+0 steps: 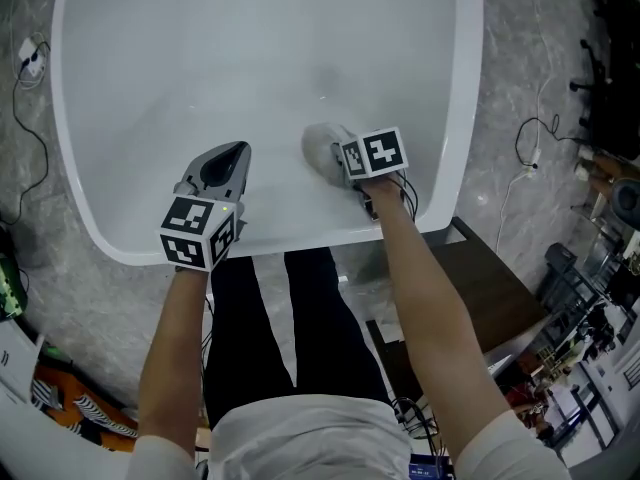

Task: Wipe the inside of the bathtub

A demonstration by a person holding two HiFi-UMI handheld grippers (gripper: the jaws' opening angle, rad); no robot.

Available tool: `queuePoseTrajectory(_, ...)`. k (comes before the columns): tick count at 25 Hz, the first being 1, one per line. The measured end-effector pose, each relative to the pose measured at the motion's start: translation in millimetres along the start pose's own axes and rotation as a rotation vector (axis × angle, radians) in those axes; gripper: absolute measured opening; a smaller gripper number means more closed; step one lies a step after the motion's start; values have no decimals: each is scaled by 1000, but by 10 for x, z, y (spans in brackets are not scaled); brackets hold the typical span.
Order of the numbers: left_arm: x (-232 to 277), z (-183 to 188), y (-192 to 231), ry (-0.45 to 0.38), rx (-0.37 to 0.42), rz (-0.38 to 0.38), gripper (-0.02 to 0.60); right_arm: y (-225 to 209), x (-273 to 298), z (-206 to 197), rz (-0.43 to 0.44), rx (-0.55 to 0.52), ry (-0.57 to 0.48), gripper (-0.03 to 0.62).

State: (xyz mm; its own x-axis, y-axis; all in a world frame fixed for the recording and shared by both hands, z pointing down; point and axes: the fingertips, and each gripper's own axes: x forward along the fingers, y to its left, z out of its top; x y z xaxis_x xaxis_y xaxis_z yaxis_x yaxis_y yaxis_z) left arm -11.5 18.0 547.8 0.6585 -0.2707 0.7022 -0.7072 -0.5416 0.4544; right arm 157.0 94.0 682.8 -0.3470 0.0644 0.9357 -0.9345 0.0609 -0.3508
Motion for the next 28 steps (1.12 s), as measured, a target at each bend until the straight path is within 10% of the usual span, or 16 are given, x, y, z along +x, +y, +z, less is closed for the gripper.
queuePoseTrajectory(28,348,-84,250,32,52,6,5,-573,433,150,-109,-64,62,95)
